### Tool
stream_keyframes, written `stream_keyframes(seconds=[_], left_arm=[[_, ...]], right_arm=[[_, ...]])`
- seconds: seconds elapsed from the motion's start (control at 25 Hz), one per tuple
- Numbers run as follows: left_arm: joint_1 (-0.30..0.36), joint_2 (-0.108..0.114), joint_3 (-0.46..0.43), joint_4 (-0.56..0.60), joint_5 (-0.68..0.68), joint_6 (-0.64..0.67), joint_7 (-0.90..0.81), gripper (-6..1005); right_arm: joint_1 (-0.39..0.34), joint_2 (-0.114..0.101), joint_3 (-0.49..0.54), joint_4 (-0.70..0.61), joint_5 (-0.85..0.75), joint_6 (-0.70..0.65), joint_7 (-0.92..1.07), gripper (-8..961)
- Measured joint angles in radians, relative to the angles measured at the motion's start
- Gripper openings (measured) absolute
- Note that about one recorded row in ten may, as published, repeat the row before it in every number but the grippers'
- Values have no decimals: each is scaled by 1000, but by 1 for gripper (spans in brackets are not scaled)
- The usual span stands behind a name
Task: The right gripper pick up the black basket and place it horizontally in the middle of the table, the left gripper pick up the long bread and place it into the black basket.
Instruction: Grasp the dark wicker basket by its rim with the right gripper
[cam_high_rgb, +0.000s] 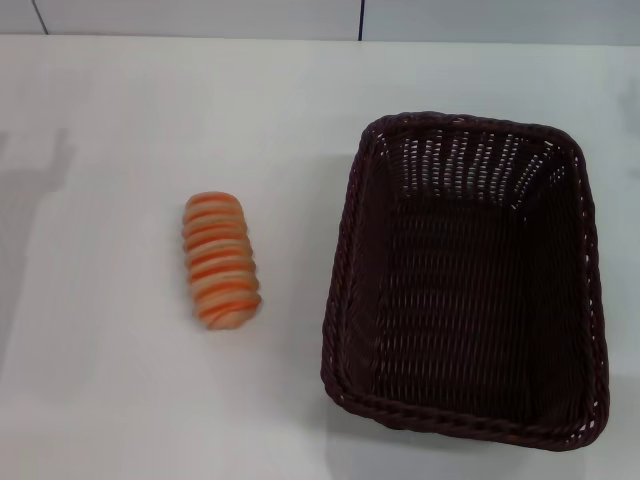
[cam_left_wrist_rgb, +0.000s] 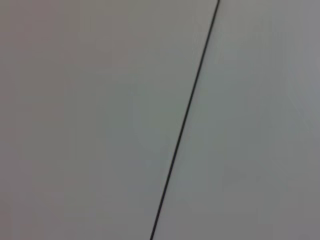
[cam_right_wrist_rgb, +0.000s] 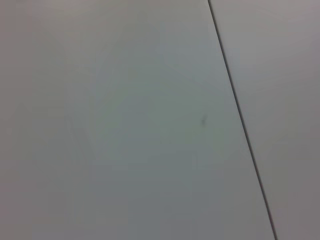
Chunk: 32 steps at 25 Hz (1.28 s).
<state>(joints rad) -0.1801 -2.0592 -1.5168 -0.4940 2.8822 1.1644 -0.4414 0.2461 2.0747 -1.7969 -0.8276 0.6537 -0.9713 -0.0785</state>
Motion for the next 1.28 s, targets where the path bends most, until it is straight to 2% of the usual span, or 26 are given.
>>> stream_keyframes(seconds=[0.24, 0.68, 0.84, 1.28], left_arm=[[-5, -3, -20, 1, 0, -15, -4, 834], [8, -1, -7, 1, 5, 2, -59, 834], [17, 0, -6, -1, 5, 5, -73, 834], [19, 1, 6, 2, 5, 26, -73, 833]], right_arm=[[-30, 2, 41, -87, -6, 68, -51, 761], [-54, 5, 33, -137, 3, 107, -67, 760], [-72, 5, 41, -196, 3, 189, -77, 760], [-115, 6, 41, -254, -1, 215, -106, 761]])
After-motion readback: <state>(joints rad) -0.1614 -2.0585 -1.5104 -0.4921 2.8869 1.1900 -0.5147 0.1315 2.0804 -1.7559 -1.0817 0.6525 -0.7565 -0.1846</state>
